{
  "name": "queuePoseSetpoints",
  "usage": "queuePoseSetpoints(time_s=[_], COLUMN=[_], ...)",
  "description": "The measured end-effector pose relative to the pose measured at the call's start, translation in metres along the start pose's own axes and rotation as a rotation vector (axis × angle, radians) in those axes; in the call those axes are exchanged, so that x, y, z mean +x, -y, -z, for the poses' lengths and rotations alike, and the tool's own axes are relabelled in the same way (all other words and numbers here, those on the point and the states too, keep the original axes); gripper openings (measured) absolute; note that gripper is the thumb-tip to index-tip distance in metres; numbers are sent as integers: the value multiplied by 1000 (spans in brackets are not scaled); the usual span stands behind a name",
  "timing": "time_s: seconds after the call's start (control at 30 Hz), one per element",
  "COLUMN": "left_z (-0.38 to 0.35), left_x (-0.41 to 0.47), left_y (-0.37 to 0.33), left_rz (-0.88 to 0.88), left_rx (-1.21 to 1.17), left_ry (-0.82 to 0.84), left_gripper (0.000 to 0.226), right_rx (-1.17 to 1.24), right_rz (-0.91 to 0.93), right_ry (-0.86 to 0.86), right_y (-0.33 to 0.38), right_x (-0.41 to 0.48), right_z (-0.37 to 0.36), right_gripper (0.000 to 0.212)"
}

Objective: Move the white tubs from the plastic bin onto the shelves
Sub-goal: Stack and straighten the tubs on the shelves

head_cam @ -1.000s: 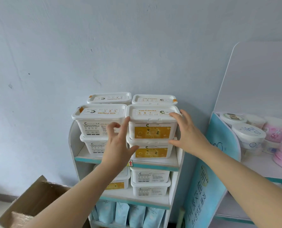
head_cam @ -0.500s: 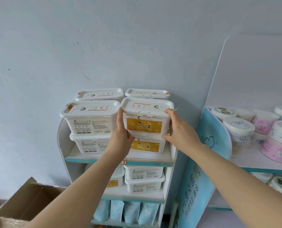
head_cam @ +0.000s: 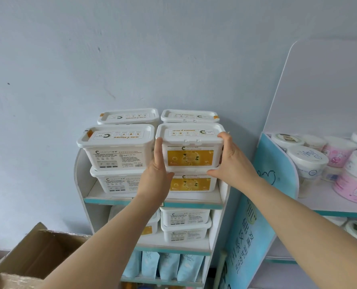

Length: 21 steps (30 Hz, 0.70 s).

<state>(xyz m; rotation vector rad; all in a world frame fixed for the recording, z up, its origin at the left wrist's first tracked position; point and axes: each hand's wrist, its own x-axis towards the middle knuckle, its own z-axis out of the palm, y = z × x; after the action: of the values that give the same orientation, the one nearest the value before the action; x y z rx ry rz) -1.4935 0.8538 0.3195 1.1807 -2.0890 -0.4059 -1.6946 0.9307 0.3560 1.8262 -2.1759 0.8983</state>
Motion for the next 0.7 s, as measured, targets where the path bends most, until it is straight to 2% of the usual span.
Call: queuePoseSetpoints(time_s=[0.2,0.33,0.43,0.57,0.7], left_z=[3,6,4,6,7], left_x=[-8,-6,-5,-2,-1], left_y=[9,4,1,7,11], left_rz=[-34,-1,16,37,29], left_rx=[-29,26,-51,-206,-233], left_ry=[16,40,55,54,47], left_gripper=[106,108,106,106,108], right_rx=[-59,-155,-202,-266,-291], right_rz=[52,74,32,40,59], right_ry=[39,28,32,39,18], right_y=[-2,0,3,9,18], right_x=[-6,-10,-13,-17,-28], right_z=[2,-2,-6,-2,-3], right_gripper=[98,111,113,104,102])
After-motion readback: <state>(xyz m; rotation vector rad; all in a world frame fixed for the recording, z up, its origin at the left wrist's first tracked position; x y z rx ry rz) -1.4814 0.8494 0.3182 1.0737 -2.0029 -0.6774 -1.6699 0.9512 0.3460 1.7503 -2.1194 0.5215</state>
